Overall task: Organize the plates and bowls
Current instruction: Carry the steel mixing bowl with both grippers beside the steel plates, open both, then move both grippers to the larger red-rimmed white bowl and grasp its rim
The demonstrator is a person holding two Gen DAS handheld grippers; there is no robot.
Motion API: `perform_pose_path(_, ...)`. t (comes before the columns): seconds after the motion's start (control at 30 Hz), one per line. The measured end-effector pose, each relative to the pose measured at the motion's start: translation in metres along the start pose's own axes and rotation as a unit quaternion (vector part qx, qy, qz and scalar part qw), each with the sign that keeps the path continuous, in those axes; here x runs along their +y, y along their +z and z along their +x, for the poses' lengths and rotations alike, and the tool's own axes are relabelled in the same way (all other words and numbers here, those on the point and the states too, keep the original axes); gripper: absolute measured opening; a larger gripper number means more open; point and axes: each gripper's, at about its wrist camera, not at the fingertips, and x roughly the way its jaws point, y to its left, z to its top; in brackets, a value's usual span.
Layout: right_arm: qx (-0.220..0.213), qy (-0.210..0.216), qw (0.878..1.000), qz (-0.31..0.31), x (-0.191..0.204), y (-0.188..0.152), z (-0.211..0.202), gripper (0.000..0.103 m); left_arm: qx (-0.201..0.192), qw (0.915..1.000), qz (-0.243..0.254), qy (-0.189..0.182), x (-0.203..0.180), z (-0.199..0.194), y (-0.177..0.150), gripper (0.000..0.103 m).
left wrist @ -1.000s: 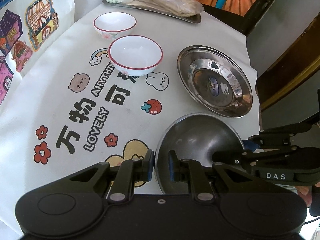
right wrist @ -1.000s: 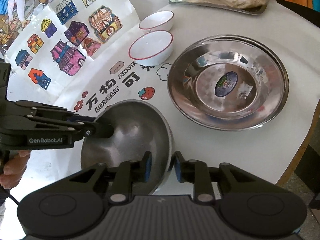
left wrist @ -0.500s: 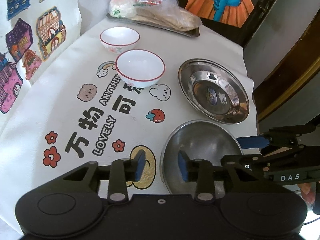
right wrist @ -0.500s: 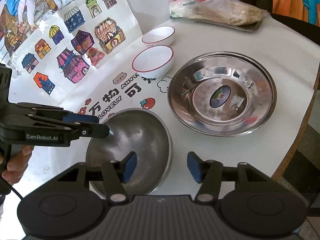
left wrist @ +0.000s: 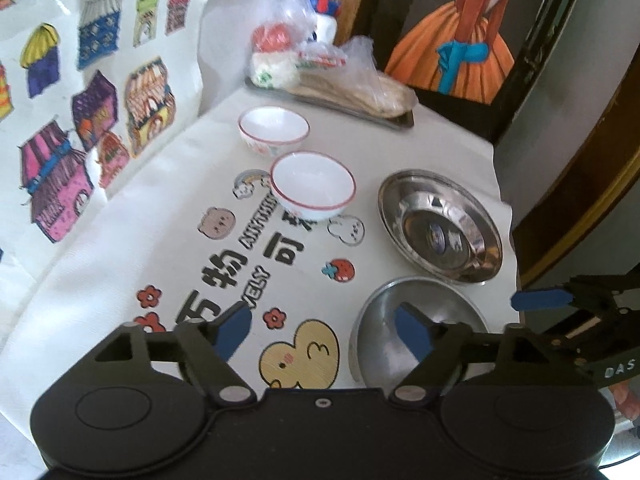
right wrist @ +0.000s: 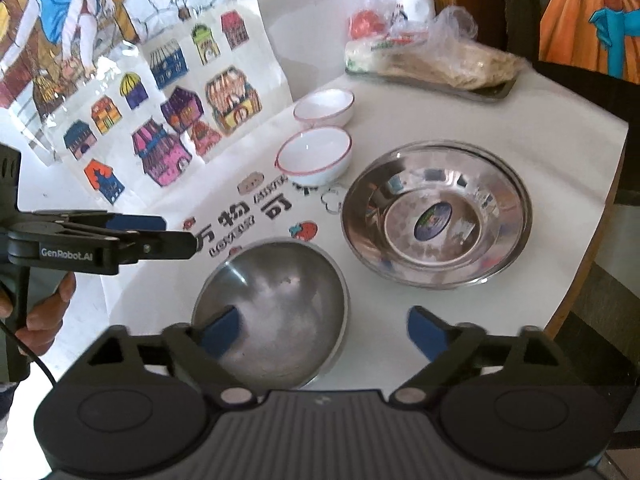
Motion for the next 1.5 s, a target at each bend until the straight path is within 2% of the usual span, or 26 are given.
perform_pose_path(0.17, -0.048, 0.0, 0.999, -0.016, -0.001, 0.002, -0.015, 0.103, -0.061, 0.9981, -0.001, 0.012, 0.005, -0.017, -0.002, 0.102)
perform_pose_path(0.23, -0.076, -0.008, 0.997, -0.029, -0.002, 0.006, -0.019, 0.103, -0.096, 0.995, -0.012, 0.025, 0.01, -0.022, -0.002, 0.102)
perform_pose_path(0.3, -0.122, -0.026, 0.991, -0.046, -0.002, 0.009, -0.023, 0.103, -0.123, 0.9912, -0.033, 0.034, 0.018, -0.024, -0.001, 0.102)
perform_pose_path(0.37, -0.183, -0.061, 0.979, -0.069, 0.0, 0.013, -0.024, 0.103, -0.146, 0.9866, -0.057, 0.046, 0.025, -0.023, 0.001, 0.102)
perform_pose_path(0.4, -0.204, -0.074, 0.973, -0.079, 0.0, 0.016, -0.024, 0.103, -0.159, 0.9832, -0.068, 0.057, 0.028, -0.022, 0.002, 0.102)
perform_pose_path(0.47, -0.233, -0.089, 0.963, -0.098, 0.001, 0.029, -0.018, 0.103, -0.193, 0.9723, -0.081, 0.103, 0.032, -0.018, 0.005, 0.102)
perform_pose_path(0.57, -0.237, -0.074, 0.963, -0.108, 0.003, 0.056, 0.001, 0.103, -0.245, 0.9524, -0.057, 0.173, 0.029, -0.005, 0.01, 0.102)
perform_pose_path(0.63, -0.231, -0.059, 0.965, -0.113, 0.005, 0.075, 0.019, 0.103, -0.244, 0.948, -0.027, 0.203, 0.028, 0.011, 0.019, 0.102)
perform_pose_path(0.67, -0.226, -0.059, 0.965, -0.115, 0.005, 0.082, 0.029, 0.103, -0.233, 0.9513, -0.017, 0.201, 0.029, 0.02, 0.024, 0.102)
perform_pose_path(0.73, -0.211, -0.071, 0.967, -0.12, 0.007, 0.098, 0.052, 0.103, -0.202, 0.9636, -0.015, 0.174, 0.035, 0.037, 0.036, 0.102)
perform_pose_path(0.8, -0.191, -0.076, 0.971, -0.125, 0.008, 0.106, 0.073, 0.103, -0.177, 0.9734, -0.031, 0.142, 0.043, 0.054, 0.045, 0.102)
perform_pose_path(0.83, -0.175, -0.078, 0.973, -0.127, 0.007, 0.11, 0.084, 0.103, -0.17, 0.9757, -0.04, 0.132, 0.046, 0.061, 0.048, 0.102)
perform_pose_path(1.0, -0.126, -0.085, 0.98, -0.129, 0.002, 0.113, 0.124, 0.103, -0.171, 0.9757, -0.064, 0.122, 0.056, 0.085, 0.054, 0.102)
perform_pose_path(1.27, -0.081, -0.084, 0.986, -0.123, -0.01, 0.122, 0.158, 0.102, -0.127, 0.9841, -0.083, 0.093, 0.061, 0.114, 0.059, 0.102)
perform_pose_path(1.4, -0.066, -0.074, 0.988, -0.118, -0.016, 0.126, 0.166, 0.087, -0.108, 0.9866, -0.1, 0.07, 0.066, 0.124, 0.059, 0.102)
perform_pose_path(1.5, -0.06, -0.063, 0.99, -0.115, -0.018, 0.128, 0.171, 0.084, -0.099, 0.9875, -0.108, 0.059, 0.07, 0.129, 0.06, 0.102)
